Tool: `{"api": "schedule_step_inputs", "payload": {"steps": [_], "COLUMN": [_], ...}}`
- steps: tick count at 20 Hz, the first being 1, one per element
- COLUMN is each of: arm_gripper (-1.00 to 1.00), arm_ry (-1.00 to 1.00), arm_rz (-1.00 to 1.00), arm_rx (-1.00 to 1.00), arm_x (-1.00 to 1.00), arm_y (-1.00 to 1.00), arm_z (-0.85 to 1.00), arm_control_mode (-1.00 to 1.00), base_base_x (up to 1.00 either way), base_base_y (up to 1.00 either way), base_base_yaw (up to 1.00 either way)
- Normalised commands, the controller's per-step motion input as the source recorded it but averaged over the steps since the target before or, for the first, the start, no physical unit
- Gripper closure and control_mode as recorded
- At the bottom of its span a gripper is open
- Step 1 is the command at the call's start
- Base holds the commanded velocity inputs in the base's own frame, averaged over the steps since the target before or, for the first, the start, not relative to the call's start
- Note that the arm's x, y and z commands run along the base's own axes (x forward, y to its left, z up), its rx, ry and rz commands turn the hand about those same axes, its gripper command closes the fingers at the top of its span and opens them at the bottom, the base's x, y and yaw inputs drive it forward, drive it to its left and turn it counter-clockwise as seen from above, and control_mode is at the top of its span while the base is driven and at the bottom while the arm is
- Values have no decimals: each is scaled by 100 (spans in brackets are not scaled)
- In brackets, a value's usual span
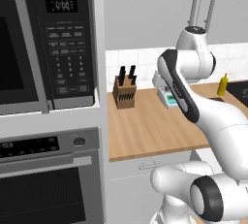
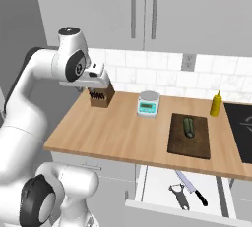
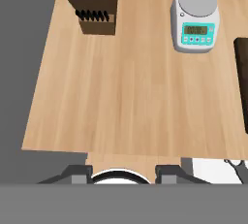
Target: Place the appropriate cutting tool for cutting the cucumber skin on the cutting board.
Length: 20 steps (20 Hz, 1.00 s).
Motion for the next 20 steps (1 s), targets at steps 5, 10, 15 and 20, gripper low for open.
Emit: {"api": "schedule_step_inputs", "payload": {"steps": [5, 10, 15, 20], "arm_gripper": [-100, -100, -100, -100], "arm_ry": [0, 0, 7, 23], "arm_rz": [0, -5, -16, -18], "arm_rx": [1, 2, 0, -3], "arm_x": [-23, -59, -58, -23], "arm_y": [-8, -55, -80, -94], "arm_z": [-13, -35, -71, -100], "arm_control_mode": [-100, -100, -100, -100], "base_base_x": [0, 0, 0, 0], "base_base_y": [0, 0, 0, 0], "base_base_yaw": [0, 0, 0, 0]}}
